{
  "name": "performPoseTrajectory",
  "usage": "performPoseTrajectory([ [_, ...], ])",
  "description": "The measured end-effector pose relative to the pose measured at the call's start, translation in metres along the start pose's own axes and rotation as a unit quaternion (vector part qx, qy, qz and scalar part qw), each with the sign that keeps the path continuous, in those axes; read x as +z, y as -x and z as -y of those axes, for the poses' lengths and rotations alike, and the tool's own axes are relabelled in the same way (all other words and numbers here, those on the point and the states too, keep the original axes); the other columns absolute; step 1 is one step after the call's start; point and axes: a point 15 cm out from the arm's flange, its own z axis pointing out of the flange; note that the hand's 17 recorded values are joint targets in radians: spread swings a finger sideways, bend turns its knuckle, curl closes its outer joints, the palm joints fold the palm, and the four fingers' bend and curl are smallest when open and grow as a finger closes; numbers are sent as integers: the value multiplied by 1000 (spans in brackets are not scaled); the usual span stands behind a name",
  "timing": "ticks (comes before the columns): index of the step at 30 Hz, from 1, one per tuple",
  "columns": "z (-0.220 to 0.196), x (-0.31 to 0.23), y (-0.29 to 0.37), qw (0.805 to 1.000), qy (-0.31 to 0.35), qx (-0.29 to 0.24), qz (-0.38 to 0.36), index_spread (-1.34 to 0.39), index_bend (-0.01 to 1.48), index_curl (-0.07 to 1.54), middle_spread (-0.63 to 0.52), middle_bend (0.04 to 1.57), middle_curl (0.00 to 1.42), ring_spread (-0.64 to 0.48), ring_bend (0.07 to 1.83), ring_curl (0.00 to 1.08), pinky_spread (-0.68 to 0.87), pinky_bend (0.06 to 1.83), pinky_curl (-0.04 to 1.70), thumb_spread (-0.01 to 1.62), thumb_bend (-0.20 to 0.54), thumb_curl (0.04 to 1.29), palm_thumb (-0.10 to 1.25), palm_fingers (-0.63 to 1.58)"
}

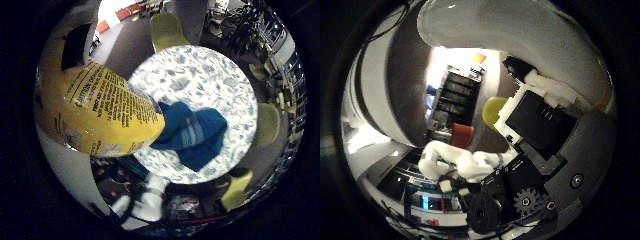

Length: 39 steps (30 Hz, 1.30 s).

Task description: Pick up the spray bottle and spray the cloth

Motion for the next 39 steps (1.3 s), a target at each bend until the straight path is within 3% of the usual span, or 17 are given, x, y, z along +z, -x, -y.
performPoseTrajectory([
  [7, -17, 69, -33, 992, -50, 32, 107, -168, 1161, 680, -67, 1337, 567, -151, 1453, 575, -217, 1018, 1206, 830, -14, 848, 1090, 1216],
  [11, -28, 107, -41, 989, -59, 14, 132, -166, 1169, 681, -67, 1335, 567, -151, 1452, 575, -217, 1017, 1207, 823, -13, 855, 1090, 1217],
  [15, -28, 123, -56, 990, -67, -15, 123, -165, 1174, 680, -67, 1336, 567, -151, 1453, 575, -217, 1017, 1207, 816, -14, 865, 1090, 1217],
  [33, -39, 174, -130, 993, -58, -46, 87, -163, 1184, 670, -67, 1335, 566, -151, 1452, 575, -218, 1016, 1208, 814, -14, 881, 1087, 1218],
  [39, -41, 182, -125, 994, -51, -47, 90, -163, 1186, 668, -67, 1336, 566, -150, 1448, 572, -218, 1016, 1208, 814, -14, 883, 1087, 1218],
])
